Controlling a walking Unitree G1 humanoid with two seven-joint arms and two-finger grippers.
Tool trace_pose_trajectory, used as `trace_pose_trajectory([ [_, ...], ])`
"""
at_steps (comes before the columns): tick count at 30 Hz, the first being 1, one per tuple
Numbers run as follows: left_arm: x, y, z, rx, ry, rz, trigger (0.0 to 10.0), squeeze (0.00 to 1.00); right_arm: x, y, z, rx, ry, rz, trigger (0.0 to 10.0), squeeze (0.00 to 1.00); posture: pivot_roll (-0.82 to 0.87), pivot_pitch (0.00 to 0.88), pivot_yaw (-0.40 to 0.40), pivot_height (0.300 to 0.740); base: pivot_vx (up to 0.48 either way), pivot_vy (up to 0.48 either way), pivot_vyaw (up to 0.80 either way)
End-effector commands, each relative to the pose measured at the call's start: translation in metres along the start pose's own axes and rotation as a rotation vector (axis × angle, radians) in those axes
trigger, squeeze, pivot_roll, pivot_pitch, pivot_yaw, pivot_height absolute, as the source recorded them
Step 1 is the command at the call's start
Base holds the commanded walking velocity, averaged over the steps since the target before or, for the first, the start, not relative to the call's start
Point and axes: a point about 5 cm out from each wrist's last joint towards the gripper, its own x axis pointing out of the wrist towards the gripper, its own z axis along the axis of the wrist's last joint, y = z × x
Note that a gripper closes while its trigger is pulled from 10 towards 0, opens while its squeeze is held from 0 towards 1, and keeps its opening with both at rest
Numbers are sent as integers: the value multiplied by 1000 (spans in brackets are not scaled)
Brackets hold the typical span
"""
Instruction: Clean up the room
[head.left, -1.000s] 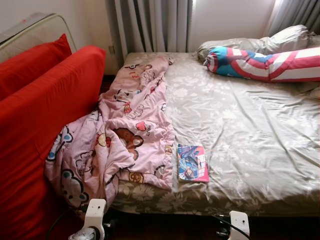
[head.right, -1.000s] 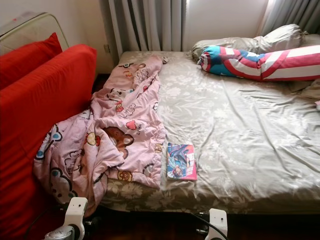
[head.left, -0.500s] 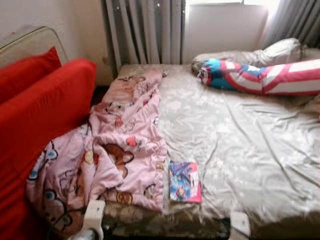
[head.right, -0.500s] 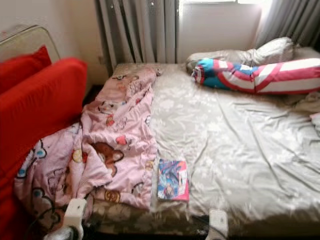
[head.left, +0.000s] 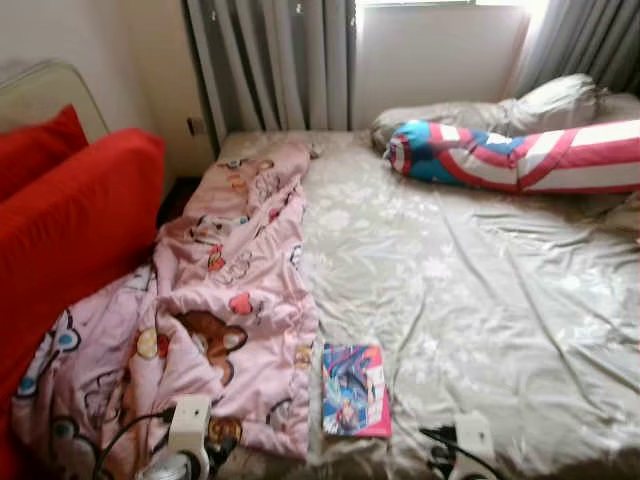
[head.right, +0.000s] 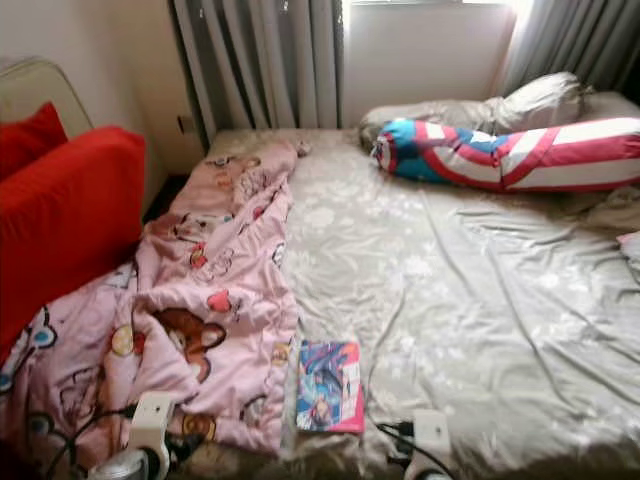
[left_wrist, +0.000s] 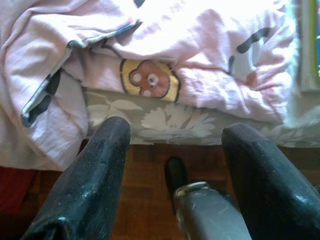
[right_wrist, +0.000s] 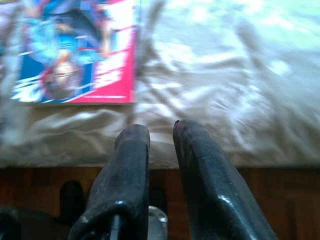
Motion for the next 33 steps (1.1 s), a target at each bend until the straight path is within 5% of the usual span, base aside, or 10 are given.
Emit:
trace_pose_trajectory([
  [1, 1, 0, 2, -16, -5, 6, 10000, 0, 1, -3, 7, -45, -25, 27, 10000, 0, -131, 0, 27, 740, 0, 0, 0],
  [18, 7, -13, 46, -53, -188, 3, 10000, 0, 5, -17, 49, 30, -182, -41, 10000, 0, -125, 0, -11, 740, 0, 0, 0],
  [22, 6, -14, 63, -76, -305, -9, 10000, 0, 4, -17, 60, 49, -267, -51, 10000, 0, -115, 0, -22, 740, 0, 0, 0],
  [24, 3, -33, 103, -52, -497, -58, 10000, 0, 3, -16, 65, 33, -311, -30, 10000, 0, -104, 0, -22, 740, 0, 0, 0],
  [33, -9, -30, 124, -40, -686, -63, 10000, 0, 0, -16, 75, 12, -404, -6, 10000, 0, -93, 0, -18, 740, 0, 0, 0],
])
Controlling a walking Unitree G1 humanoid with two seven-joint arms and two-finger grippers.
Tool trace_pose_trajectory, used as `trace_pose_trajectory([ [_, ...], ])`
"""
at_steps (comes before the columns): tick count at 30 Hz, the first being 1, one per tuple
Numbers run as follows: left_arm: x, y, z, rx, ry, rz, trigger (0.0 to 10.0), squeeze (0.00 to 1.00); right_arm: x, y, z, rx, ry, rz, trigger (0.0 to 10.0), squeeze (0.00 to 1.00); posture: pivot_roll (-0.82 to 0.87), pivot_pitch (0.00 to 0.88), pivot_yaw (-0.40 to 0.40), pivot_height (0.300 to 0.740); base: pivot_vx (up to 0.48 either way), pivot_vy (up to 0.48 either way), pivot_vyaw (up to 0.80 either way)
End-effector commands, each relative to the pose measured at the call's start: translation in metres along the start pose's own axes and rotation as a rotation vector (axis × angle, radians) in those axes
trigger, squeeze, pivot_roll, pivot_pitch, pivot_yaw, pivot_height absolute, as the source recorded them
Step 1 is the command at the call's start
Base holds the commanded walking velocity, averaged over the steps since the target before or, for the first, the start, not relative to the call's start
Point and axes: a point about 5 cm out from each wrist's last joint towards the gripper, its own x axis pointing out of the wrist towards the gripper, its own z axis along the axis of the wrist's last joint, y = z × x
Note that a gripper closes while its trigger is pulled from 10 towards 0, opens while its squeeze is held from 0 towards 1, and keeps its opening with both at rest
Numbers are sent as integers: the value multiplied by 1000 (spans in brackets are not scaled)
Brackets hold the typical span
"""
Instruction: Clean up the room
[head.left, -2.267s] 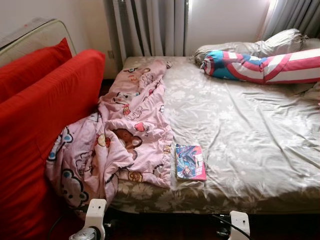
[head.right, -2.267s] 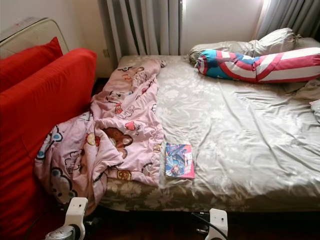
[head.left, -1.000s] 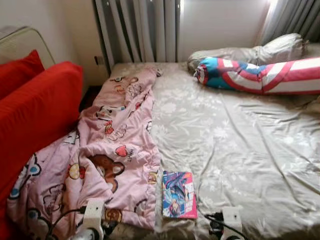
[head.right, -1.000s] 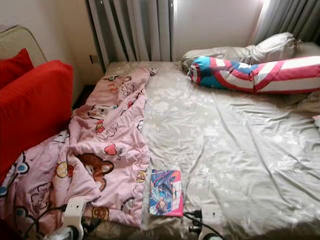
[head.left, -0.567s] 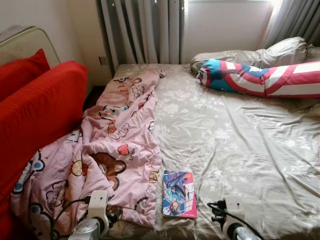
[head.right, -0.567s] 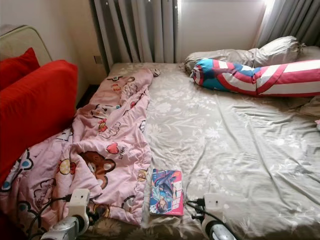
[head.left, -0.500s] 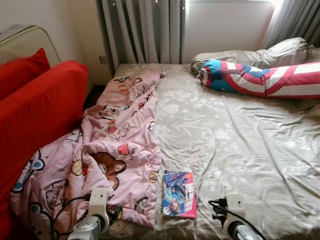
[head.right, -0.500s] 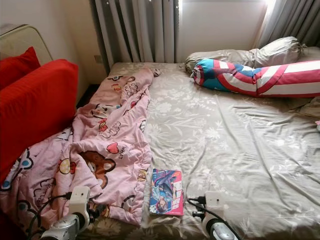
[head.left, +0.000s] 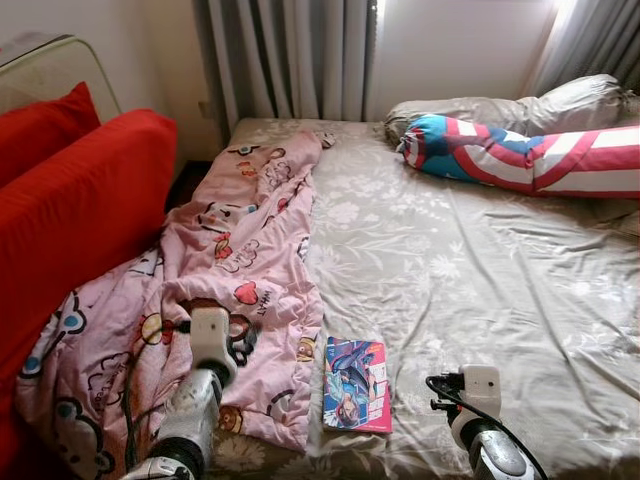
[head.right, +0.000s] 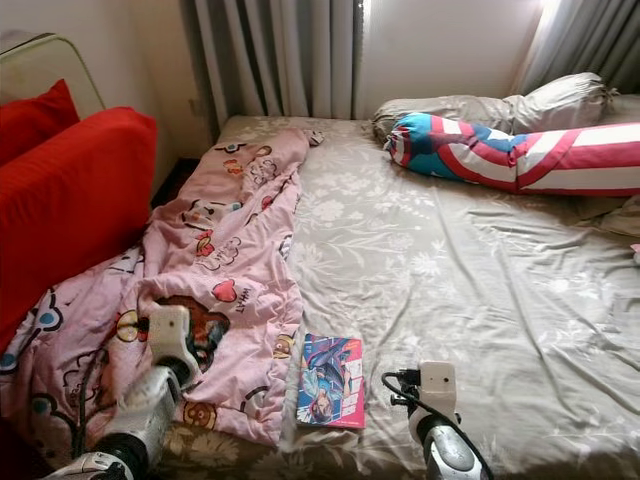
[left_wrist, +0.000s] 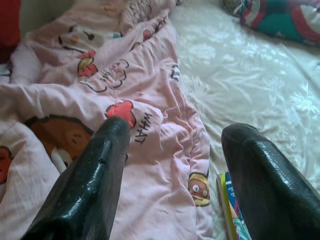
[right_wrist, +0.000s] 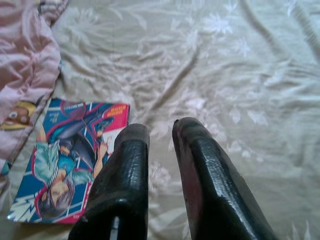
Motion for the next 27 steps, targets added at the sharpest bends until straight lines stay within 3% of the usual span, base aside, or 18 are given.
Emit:
trace_pose_trajectory([
  [1, -4, 3, 0, 11, -23, 1, 10000, 0, 0, 0, 3, 8, -30, 5, 10000, 0, -93, 0, -18, 740, 0, 0, 0],
  [4, -16, 8, 1, 33, -90, 12, 10000, 0, 16, 15, 74, -54, -363, 52, 10000, 0, -60, 0, -48, 740, 0, 0, 0],
  [6, -20, 9, 0, 45, -99, 14, 10000, 0, 15, 17, 80, -59, -396, 53, 10000, 0, -55, 0, -59, 740, 0, 0, 0],
  [7, -28, 11, -3, 52, -117, 30, 10000, 0, 12, 18, 87, -59, -439, 52, 10000, 0, -44, 0, -73, 740, 0, 0, 0],
  [10, -39, 10, -3, 46, -143, 46, 10000, 0, 6, 15, 90, -53, -487, 51, 10000, 0, -48, 0, -79, 740, 0, 0, 0],
  [15, -45, 0, -1, 43, -172, 17, 10000, 0, -1, 11, 84, -62, -500, 44, 10000, 0, -72, 0, -78, 740, 0, 0, 0],
  [20, -40, 2, 9, 59, -205, 18, 10000, 0, -1, 13, 83, -57, -501, 33, 10000, 0, -56, 0, -76, 740, 0, 0, 0],
  [23, -42, 5, 23, 74, -234, 13, 10000, 0, -5, 22, 84, -50, -484, 35, 10000, 0, -63, 0, -65, 740, 0, 0, 0],
  [27, -44, 5, 23, 74, -224, 14, 10000, 0, -4, 24, 79, -59, -446, 40, 10000, 0, -69, 0, -60, 740, 0, 0, 0],
])
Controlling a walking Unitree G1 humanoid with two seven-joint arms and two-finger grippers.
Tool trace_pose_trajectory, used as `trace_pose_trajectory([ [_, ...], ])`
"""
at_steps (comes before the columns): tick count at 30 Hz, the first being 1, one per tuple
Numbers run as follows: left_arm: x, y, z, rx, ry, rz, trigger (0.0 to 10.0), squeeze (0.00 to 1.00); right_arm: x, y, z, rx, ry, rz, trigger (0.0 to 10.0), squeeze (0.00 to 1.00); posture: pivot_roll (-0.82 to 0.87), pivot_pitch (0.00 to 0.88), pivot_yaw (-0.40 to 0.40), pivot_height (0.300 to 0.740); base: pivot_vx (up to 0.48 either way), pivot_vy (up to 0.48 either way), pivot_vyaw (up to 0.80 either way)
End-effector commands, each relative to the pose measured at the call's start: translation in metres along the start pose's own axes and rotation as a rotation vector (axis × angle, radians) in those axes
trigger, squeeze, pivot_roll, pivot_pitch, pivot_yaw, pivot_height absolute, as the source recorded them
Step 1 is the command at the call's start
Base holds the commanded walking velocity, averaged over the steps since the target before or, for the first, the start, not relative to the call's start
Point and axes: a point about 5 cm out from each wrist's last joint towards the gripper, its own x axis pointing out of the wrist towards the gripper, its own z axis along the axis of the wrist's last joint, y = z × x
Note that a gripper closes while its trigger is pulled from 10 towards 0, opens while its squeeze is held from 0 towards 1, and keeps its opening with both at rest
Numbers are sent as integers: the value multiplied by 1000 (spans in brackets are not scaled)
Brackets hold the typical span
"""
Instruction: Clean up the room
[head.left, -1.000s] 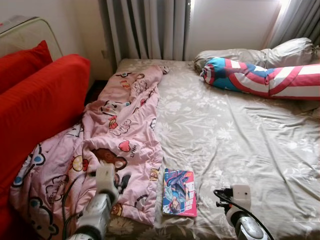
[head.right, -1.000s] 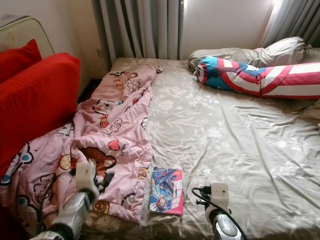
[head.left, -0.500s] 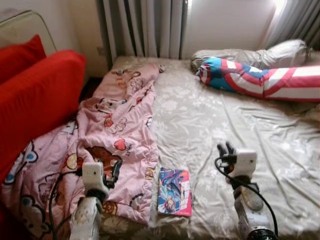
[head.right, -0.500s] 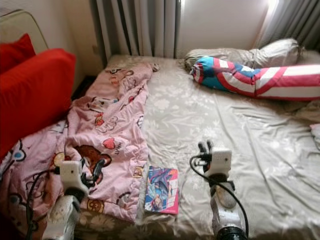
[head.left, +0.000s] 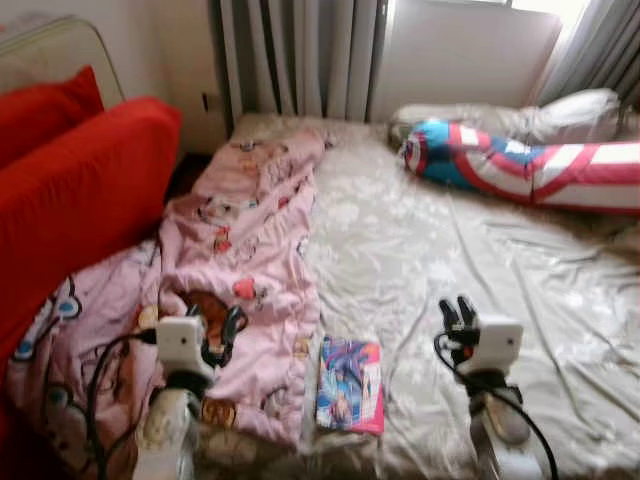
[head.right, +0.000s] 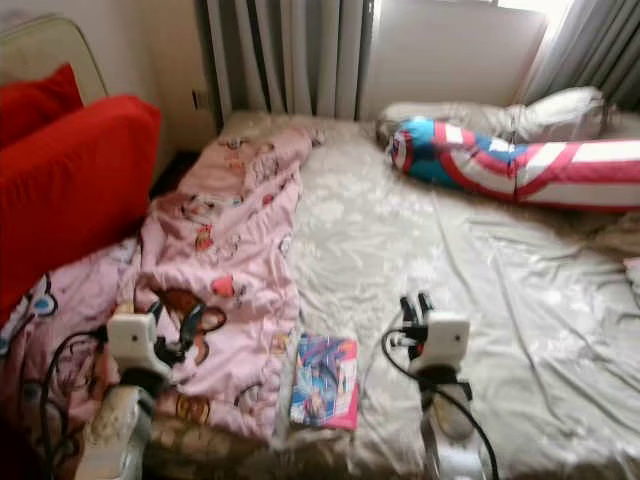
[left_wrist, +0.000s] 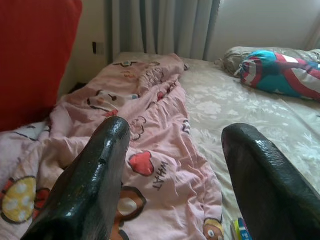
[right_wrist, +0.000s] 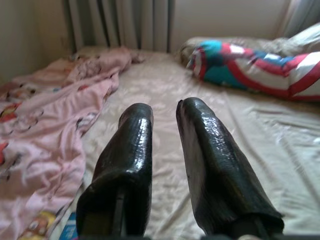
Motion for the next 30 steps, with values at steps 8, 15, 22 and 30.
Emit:
trace_pose_trajectory([
  [8, -1, -11, -1, -34, 40, -23, 10000, 0, -1, -3, 4, -25, 18, 4, 10000, 0, -83, 29, -49, 690, 0, 0, 0],
  [15, 3, -12, 2, -35, 49, -38, 10000, 0, -2, 0, 8, -14, 3, 21, 10000, 0, -95, 45, -49, 690, 0, 0, 0],
  [22, 3, -16, 5, -36, 47, -48, 10000, 0, -3, 9, 0, -34, 68, 82, 10000, 0, -90, 66, -55, 690, 0, 0, 0],
  [30, 0, -18, 7, -41, 55, -55, 10000, 0, -3, 17, 1, -33, 66, 149, 10000, 0, -87, 73, -55, 660, 0, 0, 0],
])
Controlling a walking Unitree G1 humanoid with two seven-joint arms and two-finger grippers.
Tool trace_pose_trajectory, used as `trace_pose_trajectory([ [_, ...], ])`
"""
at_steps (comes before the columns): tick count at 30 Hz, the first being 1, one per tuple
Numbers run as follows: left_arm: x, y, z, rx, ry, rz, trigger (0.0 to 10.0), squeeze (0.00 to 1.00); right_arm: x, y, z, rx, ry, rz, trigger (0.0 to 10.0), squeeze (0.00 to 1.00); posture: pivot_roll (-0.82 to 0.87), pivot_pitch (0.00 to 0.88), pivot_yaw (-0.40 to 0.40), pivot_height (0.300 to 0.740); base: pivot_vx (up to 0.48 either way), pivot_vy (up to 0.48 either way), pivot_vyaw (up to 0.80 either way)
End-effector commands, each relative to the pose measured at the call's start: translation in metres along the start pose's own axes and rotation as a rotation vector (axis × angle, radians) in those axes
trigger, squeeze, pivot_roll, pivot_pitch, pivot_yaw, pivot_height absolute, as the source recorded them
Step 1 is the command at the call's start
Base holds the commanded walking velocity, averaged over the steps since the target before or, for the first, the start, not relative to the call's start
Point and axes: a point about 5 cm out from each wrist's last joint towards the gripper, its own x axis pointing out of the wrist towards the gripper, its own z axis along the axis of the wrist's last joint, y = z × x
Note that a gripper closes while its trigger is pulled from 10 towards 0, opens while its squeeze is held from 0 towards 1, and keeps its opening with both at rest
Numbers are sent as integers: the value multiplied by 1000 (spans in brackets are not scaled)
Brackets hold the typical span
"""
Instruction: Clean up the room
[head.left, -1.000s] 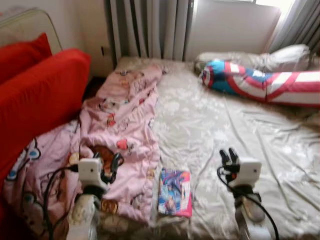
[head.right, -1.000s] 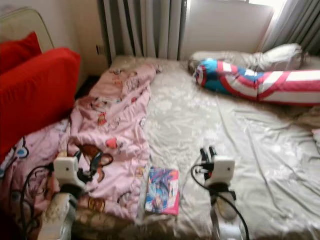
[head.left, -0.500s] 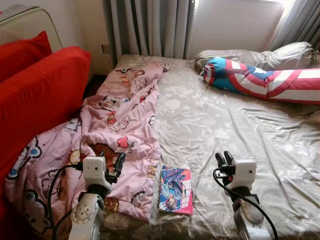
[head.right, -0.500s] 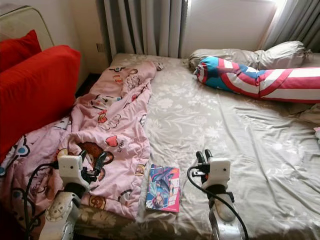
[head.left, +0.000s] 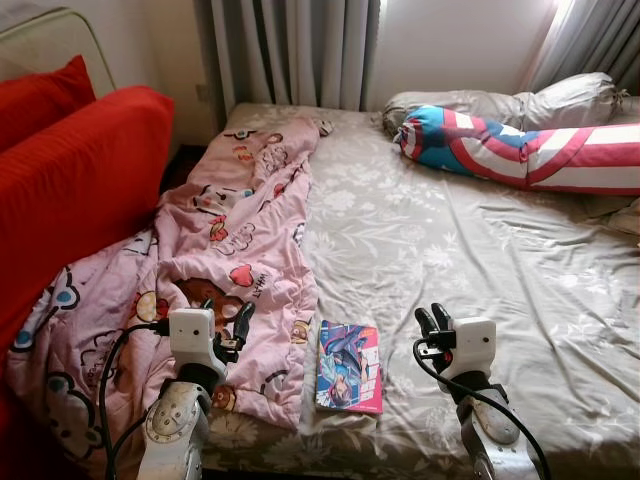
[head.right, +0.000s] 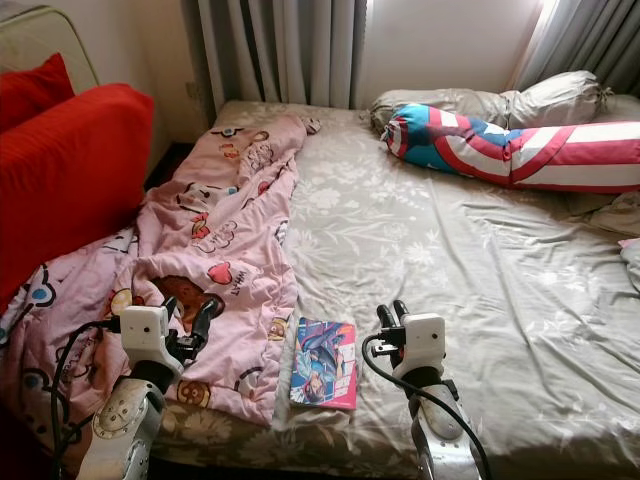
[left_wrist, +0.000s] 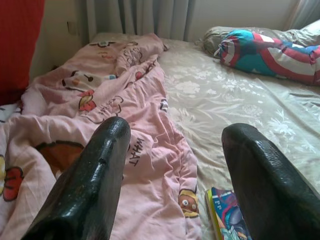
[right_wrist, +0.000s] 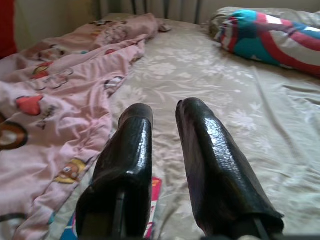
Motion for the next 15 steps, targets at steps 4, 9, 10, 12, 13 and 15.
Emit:
trace_pose_trajectory([
  [4, -4, 0, -1, -15, 22, 1, 10000, 0, -2, 1, 2, 26, -8, 0, 10000, 0, -83, 72, -49, 660, 0, 0, 0],
  [9, -4, 0, 0, -12, 27, -6, 10000, 0, -1, 3, 0, 33, 5, -9, 10000, 0, -82, 67, -41, 660, 0, 0, 0],
  [10, -4, 0, 0, -12, 27, -7, 10000, 0, -1, 3, 0, 34, 10, -12, 10000, 0, -82, 67, -41, 660, 0, 0, 0],
  [12, -4, -1, 0, -11, 32, -10, 10000, 0, -1, 3, -1, 42, 21, -10, 10000, 0, -78, 63, -41, 650, 0, 0, 0],
  [13, -4, -1, -1, -7, 39, -11, 10000, 0, 0, 3, -1, 49, 24, -12, 10000, 0, -78, 62, -40, 640, 0, 0, 0],
  [15, -4, -1, -1, -6, 42, -10, 10000, 0, 0, 4, -1, 50, 22, -11, 10000, 0, -79, 61, -39, 620, 0, 0, 0],
])
